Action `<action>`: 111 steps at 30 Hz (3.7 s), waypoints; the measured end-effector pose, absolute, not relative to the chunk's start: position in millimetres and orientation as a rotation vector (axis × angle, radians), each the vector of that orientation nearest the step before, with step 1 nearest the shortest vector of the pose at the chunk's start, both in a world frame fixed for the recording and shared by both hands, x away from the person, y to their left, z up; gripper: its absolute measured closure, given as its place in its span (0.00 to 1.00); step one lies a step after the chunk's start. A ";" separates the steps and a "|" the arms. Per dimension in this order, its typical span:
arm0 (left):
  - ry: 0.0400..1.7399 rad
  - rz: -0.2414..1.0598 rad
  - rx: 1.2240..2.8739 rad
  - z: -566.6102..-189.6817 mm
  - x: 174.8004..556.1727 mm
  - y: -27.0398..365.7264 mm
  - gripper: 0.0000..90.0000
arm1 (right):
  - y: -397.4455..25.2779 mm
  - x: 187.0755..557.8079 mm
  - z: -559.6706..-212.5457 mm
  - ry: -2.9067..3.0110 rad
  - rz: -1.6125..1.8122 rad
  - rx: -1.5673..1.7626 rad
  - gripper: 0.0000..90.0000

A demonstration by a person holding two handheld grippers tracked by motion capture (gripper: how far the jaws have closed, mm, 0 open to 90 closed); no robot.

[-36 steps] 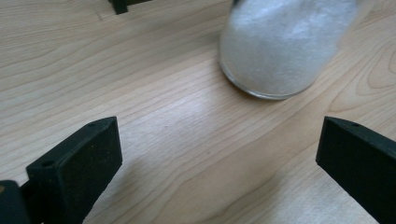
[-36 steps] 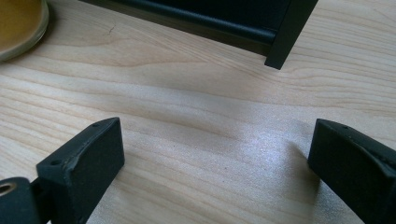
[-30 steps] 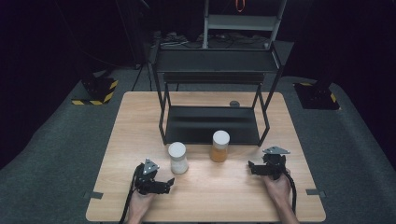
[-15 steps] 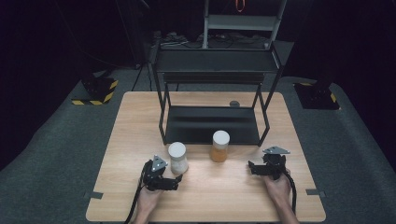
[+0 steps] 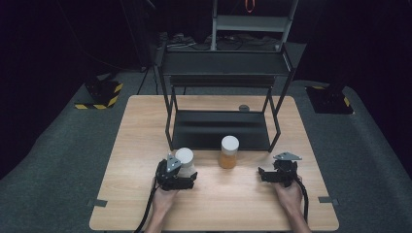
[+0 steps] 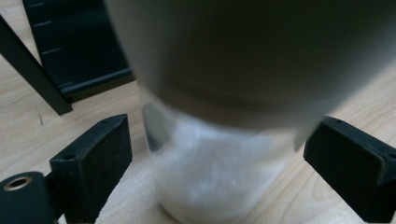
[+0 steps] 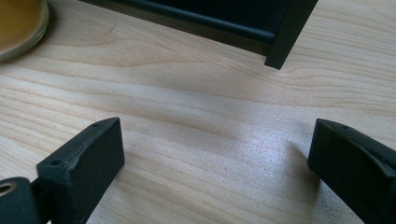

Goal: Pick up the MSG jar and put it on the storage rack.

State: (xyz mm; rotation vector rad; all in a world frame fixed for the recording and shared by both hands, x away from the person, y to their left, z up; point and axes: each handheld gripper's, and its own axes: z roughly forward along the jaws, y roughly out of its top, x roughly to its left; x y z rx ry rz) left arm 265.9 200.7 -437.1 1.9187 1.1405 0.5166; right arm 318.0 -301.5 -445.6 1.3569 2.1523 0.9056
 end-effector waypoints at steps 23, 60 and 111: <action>1.162 0.549 1.878 -439.2 271.3 192.4 0.32 | -301.5 318.0 -445.7 2.152 0.906 1.357 0.03; 1.152 0.520 1.901 -419.1 273.4 202.2 0.34 | -301.5 318.0 -445.7 2.152 0.906 1.357 0.03; 0.987 0.395 2.014 -220.7 351.4 196.0 0.34 | -301.5 317.9 -445.7 2.152 0.906 1.356 0.03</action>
